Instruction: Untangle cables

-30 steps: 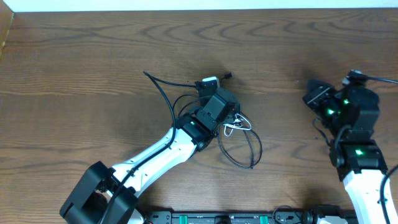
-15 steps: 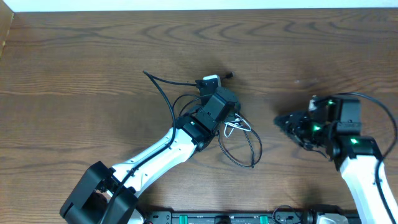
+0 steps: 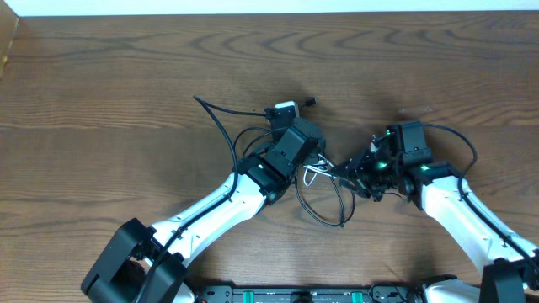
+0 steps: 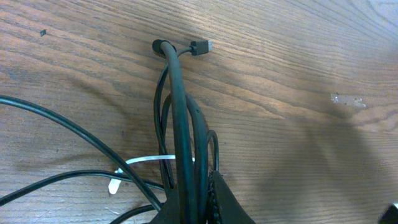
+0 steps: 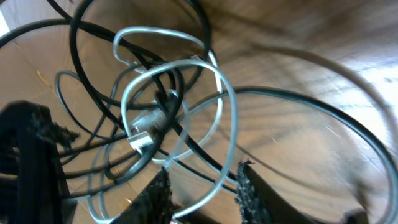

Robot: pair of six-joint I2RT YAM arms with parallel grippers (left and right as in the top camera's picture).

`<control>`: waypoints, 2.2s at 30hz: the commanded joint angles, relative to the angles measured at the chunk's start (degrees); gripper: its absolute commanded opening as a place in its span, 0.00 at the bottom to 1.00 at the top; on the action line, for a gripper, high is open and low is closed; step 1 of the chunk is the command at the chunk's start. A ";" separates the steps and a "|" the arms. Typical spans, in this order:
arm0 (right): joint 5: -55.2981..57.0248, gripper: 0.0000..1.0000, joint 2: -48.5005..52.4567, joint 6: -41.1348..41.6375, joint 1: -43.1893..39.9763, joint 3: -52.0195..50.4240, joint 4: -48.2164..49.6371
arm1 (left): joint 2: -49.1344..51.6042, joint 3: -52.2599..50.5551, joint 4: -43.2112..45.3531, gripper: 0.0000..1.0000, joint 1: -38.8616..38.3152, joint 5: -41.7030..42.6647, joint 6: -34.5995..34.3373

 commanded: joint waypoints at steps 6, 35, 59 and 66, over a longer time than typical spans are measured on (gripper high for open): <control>8.33 0.13 3.56 8.61 3.26 0.35 8.37 | -1.16 1.11 0.24 0.08 0.17 -0.52 -0.31; 17.07 0.01 -2.93 -15.61 -3.67 0.37 19.02 | -1.16 1.11 -5.31 0.08 0.17 -0.55 10.97; 17.55 0.01 -27.54 -24.61 -20.79 0.37 0.20 | -1.16 1.11 -6.64 0.08 0.17 -0.52 10.93; 18.18 0.01 -30.03 -24.55 -26.56 0.37 -5.77 | -1.16 1.11 -6.58 0.08 0.17 -0.52 10.82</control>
